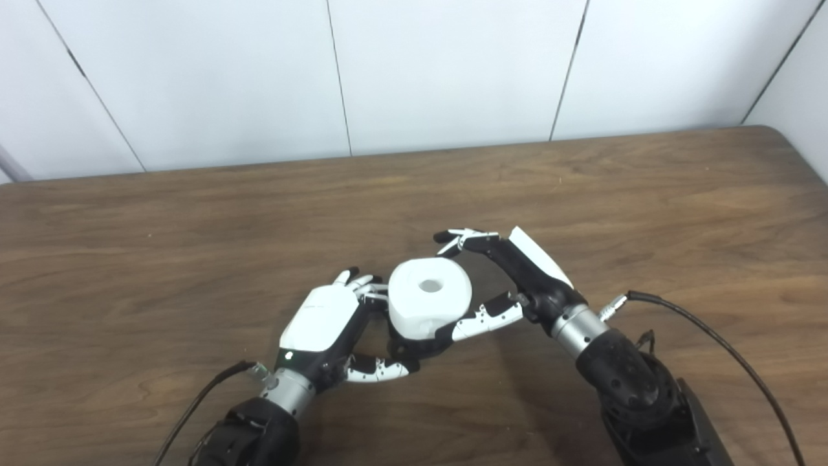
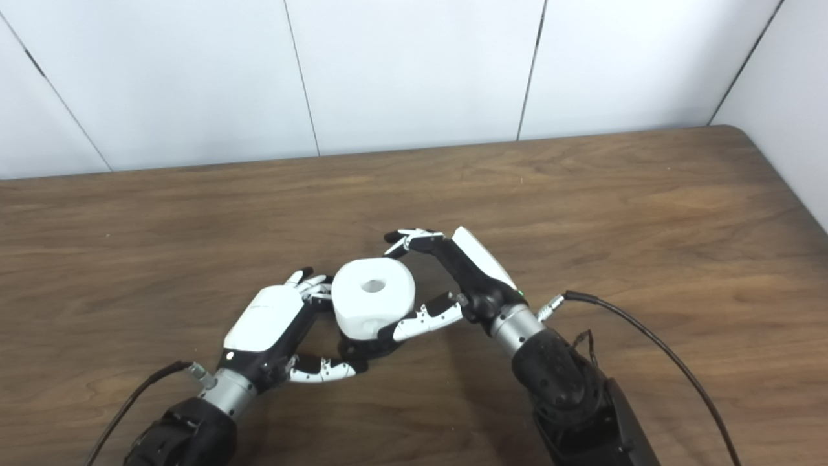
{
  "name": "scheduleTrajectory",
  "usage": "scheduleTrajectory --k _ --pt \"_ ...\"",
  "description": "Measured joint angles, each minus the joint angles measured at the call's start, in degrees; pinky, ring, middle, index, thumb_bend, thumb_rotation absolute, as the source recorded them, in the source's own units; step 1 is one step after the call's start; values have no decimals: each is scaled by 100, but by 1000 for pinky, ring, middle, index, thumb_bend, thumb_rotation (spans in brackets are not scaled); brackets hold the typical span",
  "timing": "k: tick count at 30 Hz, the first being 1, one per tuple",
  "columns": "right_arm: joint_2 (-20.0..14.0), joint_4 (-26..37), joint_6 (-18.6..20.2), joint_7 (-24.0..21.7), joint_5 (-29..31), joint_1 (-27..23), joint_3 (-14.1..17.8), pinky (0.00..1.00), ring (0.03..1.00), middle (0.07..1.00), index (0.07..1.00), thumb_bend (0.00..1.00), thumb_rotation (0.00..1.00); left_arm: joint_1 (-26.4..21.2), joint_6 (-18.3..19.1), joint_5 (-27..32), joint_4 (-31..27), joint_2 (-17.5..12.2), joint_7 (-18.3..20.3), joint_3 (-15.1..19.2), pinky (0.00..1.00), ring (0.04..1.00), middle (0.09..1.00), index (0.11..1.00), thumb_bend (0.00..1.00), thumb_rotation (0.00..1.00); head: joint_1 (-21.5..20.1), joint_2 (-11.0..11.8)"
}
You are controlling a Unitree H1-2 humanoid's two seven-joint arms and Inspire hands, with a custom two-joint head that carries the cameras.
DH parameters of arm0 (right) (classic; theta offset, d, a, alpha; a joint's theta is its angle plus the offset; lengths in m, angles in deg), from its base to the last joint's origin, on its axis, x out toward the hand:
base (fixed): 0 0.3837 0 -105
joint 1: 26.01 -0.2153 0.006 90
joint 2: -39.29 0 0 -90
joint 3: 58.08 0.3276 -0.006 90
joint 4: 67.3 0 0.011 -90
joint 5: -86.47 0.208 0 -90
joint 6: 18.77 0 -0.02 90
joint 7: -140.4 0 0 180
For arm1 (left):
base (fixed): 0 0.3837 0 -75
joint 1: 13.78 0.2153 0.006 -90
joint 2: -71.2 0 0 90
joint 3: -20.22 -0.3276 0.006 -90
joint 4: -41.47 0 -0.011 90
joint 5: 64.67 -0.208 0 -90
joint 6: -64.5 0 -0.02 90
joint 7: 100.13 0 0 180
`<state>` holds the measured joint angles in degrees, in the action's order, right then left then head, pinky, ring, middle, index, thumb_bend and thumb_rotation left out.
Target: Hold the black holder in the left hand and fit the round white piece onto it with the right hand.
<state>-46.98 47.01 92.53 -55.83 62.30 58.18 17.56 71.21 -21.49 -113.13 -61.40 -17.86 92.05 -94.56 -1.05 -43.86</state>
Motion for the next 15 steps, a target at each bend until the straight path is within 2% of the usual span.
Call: scheduleTrajectory --k 2,4,15 --pt "-28 -1 7 -7 -70 0 -35 930 942 884 649 939 339 -1 0 0 0 0 0 0 1000 899 790 485 522 52 -9 0" --pt "-88 -3 30 -70 -141 2 -90 913 970 910 676 985 346 -2 -1 0 0 0 0 0 1000 900 791 485 522 53 -9 0" --pt "-216 -4 197 -273 -206 0 -116 946 1000 965 738 1000 323 -2 -9 -7 0 0 0 -2 1000 900 789 485 522 52 0 -9"
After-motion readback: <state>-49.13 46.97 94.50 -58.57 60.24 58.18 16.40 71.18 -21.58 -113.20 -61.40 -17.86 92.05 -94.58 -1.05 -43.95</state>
